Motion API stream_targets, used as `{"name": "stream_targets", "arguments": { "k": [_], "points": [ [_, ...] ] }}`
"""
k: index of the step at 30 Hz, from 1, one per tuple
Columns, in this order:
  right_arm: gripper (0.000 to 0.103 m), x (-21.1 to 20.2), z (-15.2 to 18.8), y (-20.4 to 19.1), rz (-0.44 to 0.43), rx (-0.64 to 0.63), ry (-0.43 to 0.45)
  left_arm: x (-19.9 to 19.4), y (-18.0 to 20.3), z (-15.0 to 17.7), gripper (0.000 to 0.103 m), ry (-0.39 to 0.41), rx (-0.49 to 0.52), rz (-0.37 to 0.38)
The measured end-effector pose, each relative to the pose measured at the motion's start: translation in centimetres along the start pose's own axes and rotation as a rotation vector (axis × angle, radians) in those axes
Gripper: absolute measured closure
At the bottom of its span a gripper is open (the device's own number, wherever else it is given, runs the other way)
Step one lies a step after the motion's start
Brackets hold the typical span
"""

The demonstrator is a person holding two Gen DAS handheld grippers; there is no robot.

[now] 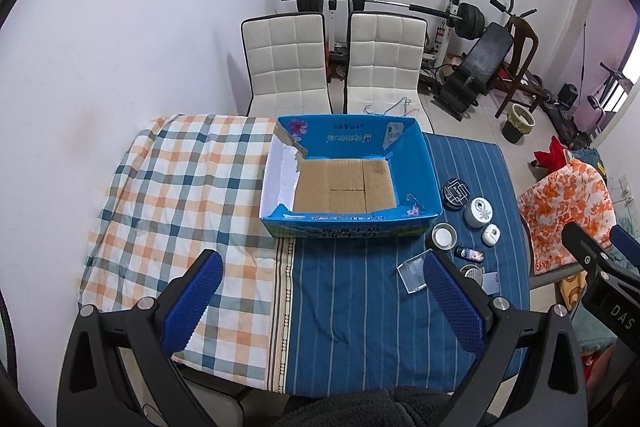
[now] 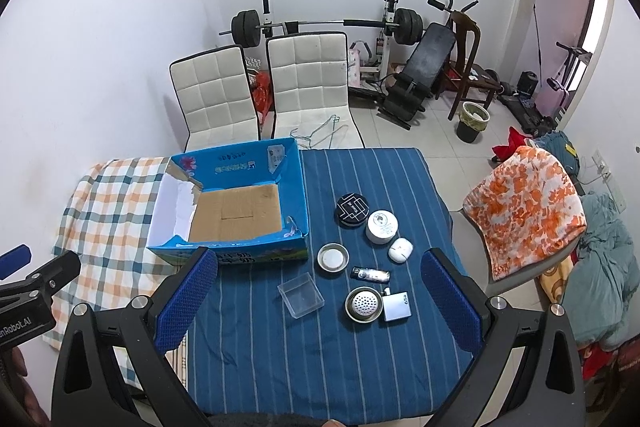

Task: Organize rigid objects
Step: 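Move the left tool to the clear plastic box while the right tool approaches the metal strainer cup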

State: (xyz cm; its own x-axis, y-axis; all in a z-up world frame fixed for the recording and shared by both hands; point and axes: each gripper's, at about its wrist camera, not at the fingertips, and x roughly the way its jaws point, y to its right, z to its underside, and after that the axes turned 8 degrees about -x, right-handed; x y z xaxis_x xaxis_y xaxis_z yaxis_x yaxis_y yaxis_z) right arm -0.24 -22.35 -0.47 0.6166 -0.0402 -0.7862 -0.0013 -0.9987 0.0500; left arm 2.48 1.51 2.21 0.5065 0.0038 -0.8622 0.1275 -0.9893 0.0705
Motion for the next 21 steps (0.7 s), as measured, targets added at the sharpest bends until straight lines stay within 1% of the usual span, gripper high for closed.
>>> {"name": "stream_targets", "arguments": {
  "k": [2, 5, 12, 16, 21],
  "points": [
    [0.000, 0.0, 0.0, -0.1, 0.000, 0.000, -0.002, 0.0, -0.1, -0.6, 0.000, 0.003, -0.001, 0.002],
    [0.000, 0.0, 0.1, 0.0, 0.000, 0.002, -0.005, -0.1, -0.2, -0.7, 0.000, 0.004, -0.001, 0.004],
    [0.000, 1.1, 0.7, 1.0, 0.001, 0.031, -0.033, 0.1, 0.2, 0.9, 0.000, -0.002, 0.004, 0.009],
    [0.000, 3.0, 1.6, 2.5, 0.008, 0.074, -0.076, 1.6, 0.9, 0.8, 0.000, -0.033, 0.015, 0.024],
    [0.000, 6.8, 2.3, 6.0, 0.016, 0.165, -0.134, 4.9, 3.9, 0.5, 0.000, -0.075, 0.066, 0.065]
  ]
}}
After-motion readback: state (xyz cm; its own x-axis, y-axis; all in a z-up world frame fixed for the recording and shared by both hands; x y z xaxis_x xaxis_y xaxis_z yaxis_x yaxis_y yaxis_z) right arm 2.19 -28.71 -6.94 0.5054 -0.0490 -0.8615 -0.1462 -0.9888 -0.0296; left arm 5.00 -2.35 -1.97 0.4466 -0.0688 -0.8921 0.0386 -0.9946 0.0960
